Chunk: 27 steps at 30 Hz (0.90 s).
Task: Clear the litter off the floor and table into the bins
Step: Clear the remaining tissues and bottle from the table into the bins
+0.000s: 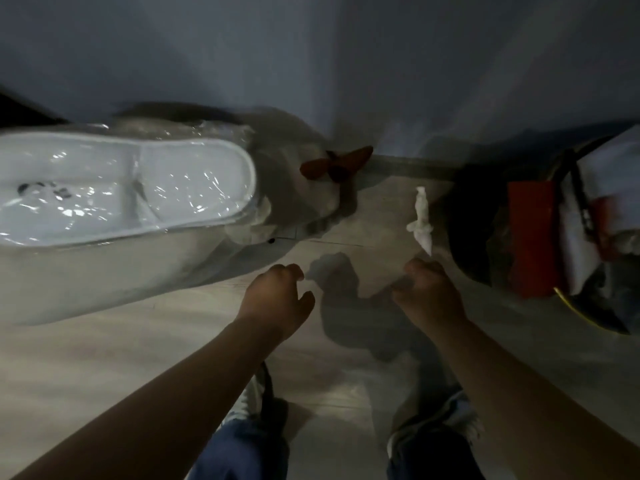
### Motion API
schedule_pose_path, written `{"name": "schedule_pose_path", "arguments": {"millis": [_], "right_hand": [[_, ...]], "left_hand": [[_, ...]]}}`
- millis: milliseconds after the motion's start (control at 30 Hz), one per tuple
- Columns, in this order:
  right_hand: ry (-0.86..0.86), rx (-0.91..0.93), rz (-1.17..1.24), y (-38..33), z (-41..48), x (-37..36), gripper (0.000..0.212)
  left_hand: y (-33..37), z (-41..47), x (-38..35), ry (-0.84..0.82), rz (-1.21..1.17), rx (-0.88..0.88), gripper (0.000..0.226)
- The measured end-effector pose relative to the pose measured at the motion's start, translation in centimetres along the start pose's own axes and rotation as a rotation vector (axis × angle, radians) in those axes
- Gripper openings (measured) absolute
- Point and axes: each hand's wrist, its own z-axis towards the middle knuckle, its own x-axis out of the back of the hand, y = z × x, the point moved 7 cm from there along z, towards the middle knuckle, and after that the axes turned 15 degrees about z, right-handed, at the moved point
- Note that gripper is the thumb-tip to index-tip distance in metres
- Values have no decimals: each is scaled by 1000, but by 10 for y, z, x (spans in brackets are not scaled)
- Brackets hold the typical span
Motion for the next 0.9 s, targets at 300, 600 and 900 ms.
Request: {"name": "schedule_pose_path", "arguments": {"millis": [300, 600, 900], "right_hand": [[51, -17, -81, 45, 59, -16, 61], [28, 2, -53, 43, 76, -16, 65], [-66, 106, -19, -25, -26, 24, 75]], "left_hand": [[7, 43, -54, -37, 24, 4, 41], [10, 51, -48, -32, 52, -12, 42], [29, -15, 34, -5, 33, 10, 42]]}}
